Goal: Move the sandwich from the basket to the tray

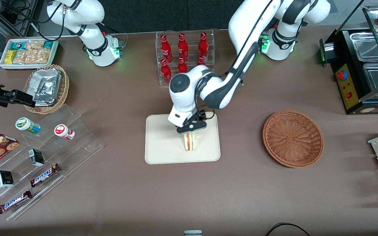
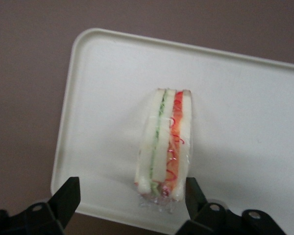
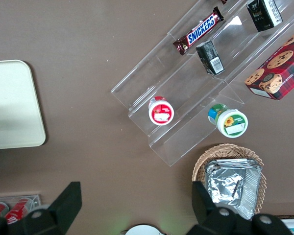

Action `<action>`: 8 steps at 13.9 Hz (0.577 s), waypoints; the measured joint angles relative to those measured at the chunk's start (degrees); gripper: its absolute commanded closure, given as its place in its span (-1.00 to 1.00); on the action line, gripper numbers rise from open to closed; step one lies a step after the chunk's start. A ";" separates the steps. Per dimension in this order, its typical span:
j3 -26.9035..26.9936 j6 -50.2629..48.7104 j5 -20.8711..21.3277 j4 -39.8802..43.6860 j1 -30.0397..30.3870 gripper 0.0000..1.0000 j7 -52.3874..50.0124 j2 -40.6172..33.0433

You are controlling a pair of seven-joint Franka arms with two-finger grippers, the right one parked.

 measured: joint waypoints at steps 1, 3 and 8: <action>0.19 -3.89 -0.10 0.34 1.48 -0.99 -0.33 -3.26; 0.26 -11.00 -0.42 0.37 5.59 -0.99 -0.02 -9.94; 0.44 -26.12 -0.84 0.06 14.60 -0.99 10.04 -21.14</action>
